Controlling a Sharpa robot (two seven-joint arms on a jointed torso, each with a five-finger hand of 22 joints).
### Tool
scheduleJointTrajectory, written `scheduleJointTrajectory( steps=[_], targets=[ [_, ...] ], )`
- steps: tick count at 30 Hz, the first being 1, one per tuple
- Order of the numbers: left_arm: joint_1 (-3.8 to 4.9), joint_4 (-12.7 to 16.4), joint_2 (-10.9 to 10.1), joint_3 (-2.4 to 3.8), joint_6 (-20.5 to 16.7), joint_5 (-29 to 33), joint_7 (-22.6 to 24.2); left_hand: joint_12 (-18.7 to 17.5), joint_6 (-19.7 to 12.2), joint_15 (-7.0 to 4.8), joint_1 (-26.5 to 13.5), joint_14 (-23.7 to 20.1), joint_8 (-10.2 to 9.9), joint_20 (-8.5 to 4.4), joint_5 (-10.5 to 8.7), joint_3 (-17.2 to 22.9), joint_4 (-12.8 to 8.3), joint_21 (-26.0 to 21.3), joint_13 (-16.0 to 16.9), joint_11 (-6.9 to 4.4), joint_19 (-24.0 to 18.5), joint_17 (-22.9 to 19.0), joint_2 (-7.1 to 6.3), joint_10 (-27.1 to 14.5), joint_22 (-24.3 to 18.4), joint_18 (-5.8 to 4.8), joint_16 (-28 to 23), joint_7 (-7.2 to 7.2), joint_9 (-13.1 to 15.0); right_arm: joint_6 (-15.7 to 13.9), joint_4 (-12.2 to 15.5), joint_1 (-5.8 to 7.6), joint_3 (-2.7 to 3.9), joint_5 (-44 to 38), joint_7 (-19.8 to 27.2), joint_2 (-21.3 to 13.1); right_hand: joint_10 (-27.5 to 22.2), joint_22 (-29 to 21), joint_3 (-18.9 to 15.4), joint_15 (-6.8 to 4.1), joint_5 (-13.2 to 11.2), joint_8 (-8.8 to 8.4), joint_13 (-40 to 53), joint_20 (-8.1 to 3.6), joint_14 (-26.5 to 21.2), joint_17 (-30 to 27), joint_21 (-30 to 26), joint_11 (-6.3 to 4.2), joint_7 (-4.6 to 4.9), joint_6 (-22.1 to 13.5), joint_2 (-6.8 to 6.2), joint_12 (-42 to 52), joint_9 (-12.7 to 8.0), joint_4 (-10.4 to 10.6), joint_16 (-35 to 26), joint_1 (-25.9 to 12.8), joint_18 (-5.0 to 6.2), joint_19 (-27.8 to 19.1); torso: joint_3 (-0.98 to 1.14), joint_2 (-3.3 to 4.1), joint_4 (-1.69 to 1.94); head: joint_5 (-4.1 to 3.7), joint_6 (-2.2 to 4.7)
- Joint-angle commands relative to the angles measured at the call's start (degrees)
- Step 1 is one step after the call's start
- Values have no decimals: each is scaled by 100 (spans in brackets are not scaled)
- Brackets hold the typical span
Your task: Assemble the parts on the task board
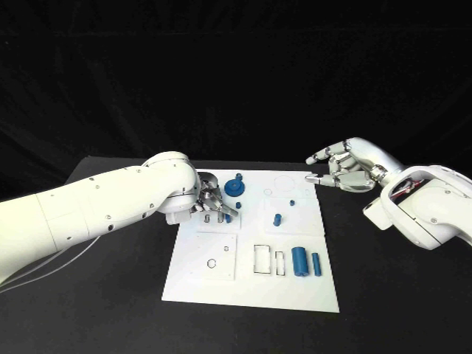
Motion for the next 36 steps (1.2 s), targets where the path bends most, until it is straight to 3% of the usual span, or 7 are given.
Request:
scheduleJointTrajectory(
  steps=[1,12,15,16,18,27,36],
  targets=[
    [6,0,18,0,-44,83,21,-12,-76,-26,225,84,35,0,-19,123,-78,31,-26,-28,24,9,77,-47,131,-103,-36,-8,52,128,-9,-6,2,-168,-44,19,29,1080,-37,-35,21,28,-5,-36,350,509,-19,11,-12,11,18,7,-9,1,-36,-44,86,197,0,1,-1,10,-3],
    [6,14,23,0,-100,198,44,-279,-356,-79,1600,81,-95,-41,-6,1471,-791,9,-227,-74,-20,30,171,-224,92,-91,-61,-33,165,243,-31,-21,-1,-402,-98,57,26,1063,-46,-41,142,39,-29,-43,347,491,-49,6,-15,8,41,-5,-24,-34,-57,-14,92,186,0,0,-1,11,-10],
    [6,22,8,0,-124,288,45,-386,-395,9,1515,79,-108,-10,0,2595,-811,9,-306,-9,-30,49,-293,-213,101,-93,-72,87,265,255,-37,-23,-2,-412,-104,57,28,1062,-53,-44,216,45,-34,-46,349,489,-53,4,-16,9,49,-5,-31,-44,-62,-10,92,187,2,1,1,8,-14],
    [6,26,-2,0,-132,328,44,-398,-402,-17,1168,84,-83,9,46,3481,-762,12,-318,-2,-33,63,-769,-187,109,-86,-79,122,370,258,-40,-24,-2,-414,-106,58,29,1064,-54,-44,227,47,-34,-46,349,491,-49,4,-17,9,50,-4,-32,-46,-61,-9,91,190,2,1,2,8,-15],
    [5,33,-22,0,-154,385,42,-406,-387,7,950,89,-16,16,-16,4267,-848,13,-332,-18,-34,73,-971,-164,117,-90,-86,106,497,263,-44,-25,-2,-417,-108,58,30,1067,-55,-44,237,48,-35,-47,350,492,-45,4,-17,10,51,-4,-34,-48,-61,-9,90,193,3,1,2,10,-13],
    [4,128,-183,1,-334,578,54,-444,-410,-1,492,98,99,24,-2,5034,-1095,12,-382,1,-36,91,-1194,-153,123,-89,-99,64,731,267,-65,-33,-3,-413,-110,57,36,1067,-58,-45,261,51,-31,-48,352,498,-46,3,-18,11,54,2,-36,-52,-58,-7,90,193,7,1,11,31,-5],
    [-1,394,-430,-1,-786,792,101,-417,-332,-26,105,107,222,5,693,5503,-1376,67,-368,-23,29,116,-1382,-72,236,-110,-102,37,930,257,-70,-35,-3,-398,-106,39,38,1066,-60,-46,267,51,-30,-48,352,496,-47,3,-18,11,55,4,-37,-50,-60,-10,90,193,7,2,14,48,-33]
  ],
)
